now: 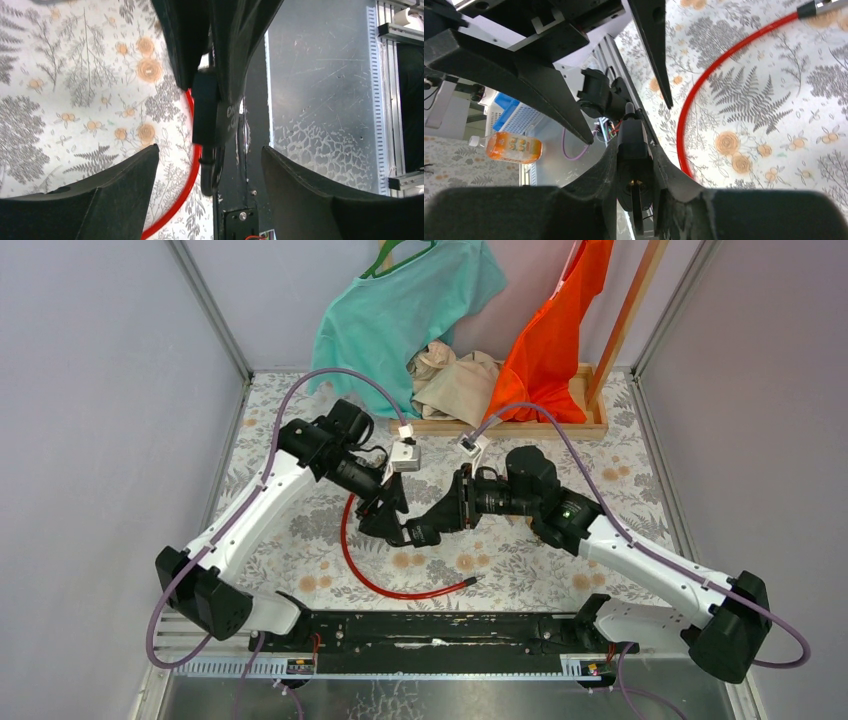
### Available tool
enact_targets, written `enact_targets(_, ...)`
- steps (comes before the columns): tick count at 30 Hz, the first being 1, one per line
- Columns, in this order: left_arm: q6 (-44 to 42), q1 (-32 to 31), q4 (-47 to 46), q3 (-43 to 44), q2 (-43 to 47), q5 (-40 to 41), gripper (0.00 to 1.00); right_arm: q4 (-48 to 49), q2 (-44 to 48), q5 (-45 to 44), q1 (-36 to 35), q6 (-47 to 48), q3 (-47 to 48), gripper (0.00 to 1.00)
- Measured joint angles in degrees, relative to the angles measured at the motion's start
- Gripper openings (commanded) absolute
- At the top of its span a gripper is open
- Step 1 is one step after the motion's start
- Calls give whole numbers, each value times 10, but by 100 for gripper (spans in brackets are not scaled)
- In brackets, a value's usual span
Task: Unlock with the key
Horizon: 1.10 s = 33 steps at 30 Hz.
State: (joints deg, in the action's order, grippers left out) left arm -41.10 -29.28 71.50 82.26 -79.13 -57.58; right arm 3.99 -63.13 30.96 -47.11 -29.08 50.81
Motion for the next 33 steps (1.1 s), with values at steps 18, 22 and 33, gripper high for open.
enact_targets(18, -1, 34, -51, -193, 45, -11, 49, -32, -33, -17, 0, -15, 0, 0)
enact_targets(22, 31, 34, -111, -193, 65, -9, 38, -28, -34, -16, 0, -28, 0, 0)
enact_targets(33, -27, -2, -134, -174, 64, 82, 0, 12, -71, 2, 26, -110, 0, 0)
